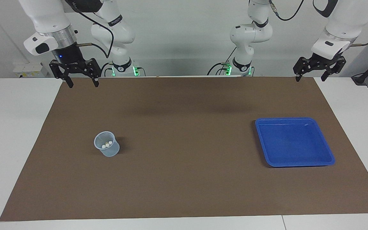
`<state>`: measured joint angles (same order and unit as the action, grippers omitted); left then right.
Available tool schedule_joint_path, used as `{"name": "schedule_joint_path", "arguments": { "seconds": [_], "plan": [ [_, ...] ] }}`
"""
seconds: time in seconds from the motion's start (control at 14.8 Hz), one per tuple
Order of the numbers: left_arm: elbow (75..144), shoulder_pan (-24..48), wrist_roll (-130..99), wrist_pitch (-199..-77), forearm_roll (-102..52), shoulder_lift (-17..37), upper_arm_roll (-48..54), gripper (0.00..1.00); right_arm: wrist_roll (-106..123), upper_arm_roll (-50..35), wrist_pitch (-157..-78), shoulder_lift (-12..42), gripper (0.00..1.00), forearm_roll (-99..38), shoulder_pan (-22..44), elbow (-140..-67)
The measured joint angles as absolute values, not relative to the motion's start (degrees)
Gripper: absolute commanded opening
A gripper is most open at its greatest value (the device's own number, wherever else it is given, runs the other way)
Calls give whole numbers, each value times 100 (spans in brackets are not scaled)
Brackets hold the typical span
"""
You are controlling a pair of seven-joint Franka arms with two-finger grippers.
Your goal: Transfer and insert pens with both arms
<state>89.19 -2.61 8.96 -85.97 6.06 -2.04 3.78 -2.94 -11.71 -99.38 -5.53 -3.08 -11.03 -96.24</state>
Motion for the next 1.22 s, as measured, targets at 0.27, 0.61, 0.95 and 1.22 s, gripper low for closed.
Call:
{"name": "schedule_joint_path", "arguments": {
  "seconds": [0.27, 0.61, 0.95, 1.22],
  "plan": [
    [8919, -261, 896, -8597, 606, -204, 378, 100, 298, -1159, -9539, -586, 100, -311, -1143, -9765],
    [8919, -261, 896, -8597, 606, -204, 378, 100, 736, -1167, -9107, -712, 100, -314, -1148, -9791],
    [8919, -261, 896, -8597, 606, -204, 378, 100, 736, -1173, -9128, -732, 100, -316, -1150, -9765],
    [8919, -261, 896, -8597, 606, -204, 378, 100, 735, -1178, -9128, -770, 100, -318, -1143, -9762]
  ]
}}
